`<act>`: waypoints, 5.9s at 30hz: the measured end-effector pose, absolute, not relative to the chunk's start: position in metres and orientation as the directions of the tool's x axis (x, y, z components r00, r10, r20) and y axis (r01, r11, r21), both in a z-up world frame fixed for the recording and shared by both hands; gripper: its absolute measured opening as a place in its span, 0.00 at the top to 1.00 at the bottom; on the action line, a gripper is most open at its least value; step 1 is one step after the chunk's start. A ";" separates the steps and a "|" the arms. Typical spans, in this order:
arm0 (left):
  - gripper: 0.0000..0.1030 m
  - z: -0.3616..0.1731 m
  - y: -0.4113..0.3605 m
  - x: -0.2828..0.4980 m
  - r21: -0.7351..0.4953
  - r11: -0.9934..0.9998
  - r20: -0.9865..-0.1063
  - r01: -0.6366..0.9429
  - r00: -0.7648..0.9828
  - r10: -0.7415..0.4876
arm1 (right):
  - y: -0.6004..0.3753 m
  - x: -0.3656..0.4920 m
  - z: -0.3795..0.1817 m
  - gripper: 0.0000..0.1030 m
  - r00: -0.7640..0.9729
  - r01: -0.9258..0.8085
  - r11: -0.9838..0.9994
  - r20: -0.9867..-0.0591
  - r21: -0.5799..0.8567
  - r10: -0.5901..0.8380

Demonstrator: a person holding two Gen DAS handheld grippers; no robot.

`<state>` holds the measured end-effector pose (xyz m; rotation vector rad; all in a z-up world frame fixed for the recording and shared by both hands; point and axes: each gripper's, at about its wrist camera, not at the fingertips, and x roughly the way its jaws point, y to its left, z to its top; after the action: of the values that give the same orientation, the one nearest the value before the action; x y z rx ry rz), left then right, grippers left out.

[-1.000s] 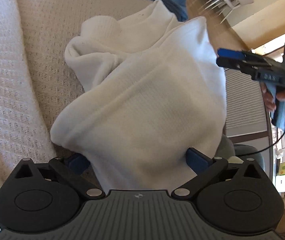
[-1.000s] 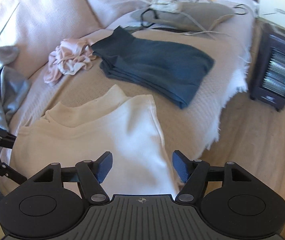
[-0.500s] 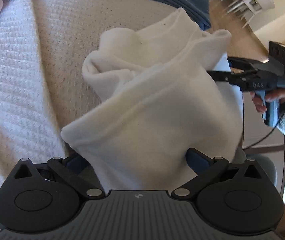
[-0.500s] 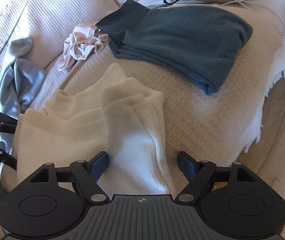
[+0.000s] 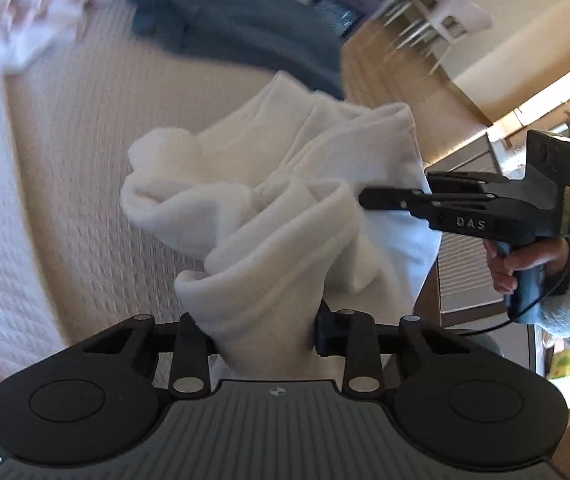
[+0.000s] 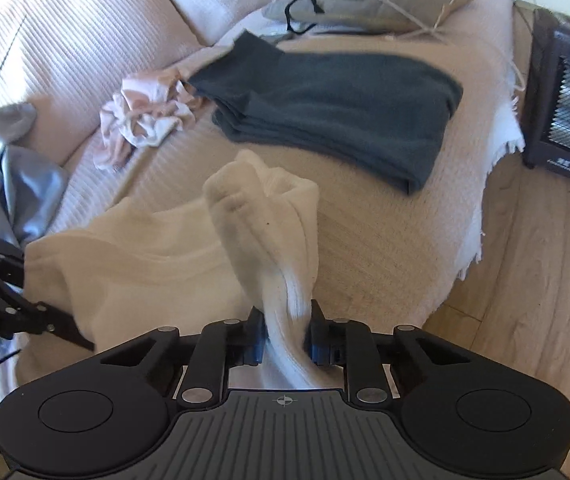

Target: Fold clothes

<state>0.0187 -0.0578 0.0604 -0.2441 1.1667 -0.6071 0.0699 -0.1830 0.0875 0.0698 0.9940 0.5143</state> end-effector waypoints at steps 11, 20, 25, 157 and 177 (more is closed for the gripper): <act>0.68 0.094 0.034 0.054 -0.383 0.875 -0.813 0.297 0.341 -0.472 | -0.166 0.080 0.107 0.80 0.456 -0.217 0.853 -0.724 0.474 0.518; 0.25 0.059 0.060 0.073 -0.311 0.944 -0.823 0.110 0.466 -0.326 | -0.174 0.089 0.077 0.65 0.489 -0.120 0.926 -0.790 0.359 0.370; 0.23 0.078 0.094 0.074 -0.254 0.966 -0.813 0.048 0.530 -0.240 | -0.161 0.086 0.085 0.60 0.510 -0.158 0.966 -0.821 0.205 0.258; 0.74 0.053 0.018 0.061 -0.405 0.886 -0.785 0.223 0.412 -0.463 | -0.157 0.061 0.060 0.67 0.498 -0.079 0.889 -0.755 0.450 0.426; 0.76 0.182 -0.047 0.191 -0.264 0.887 -0.674 0.378 0.586 -0.450 | -0.181 0.139 0.166 0.70 0.776 -0.143 0.948 -0.562 0.284 0.285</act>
<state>0.1908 -0.0473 0.1818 -0.0958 0.8124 -0.4838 0.1386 -0.1812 0.1658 0.2314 0.6422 0.2339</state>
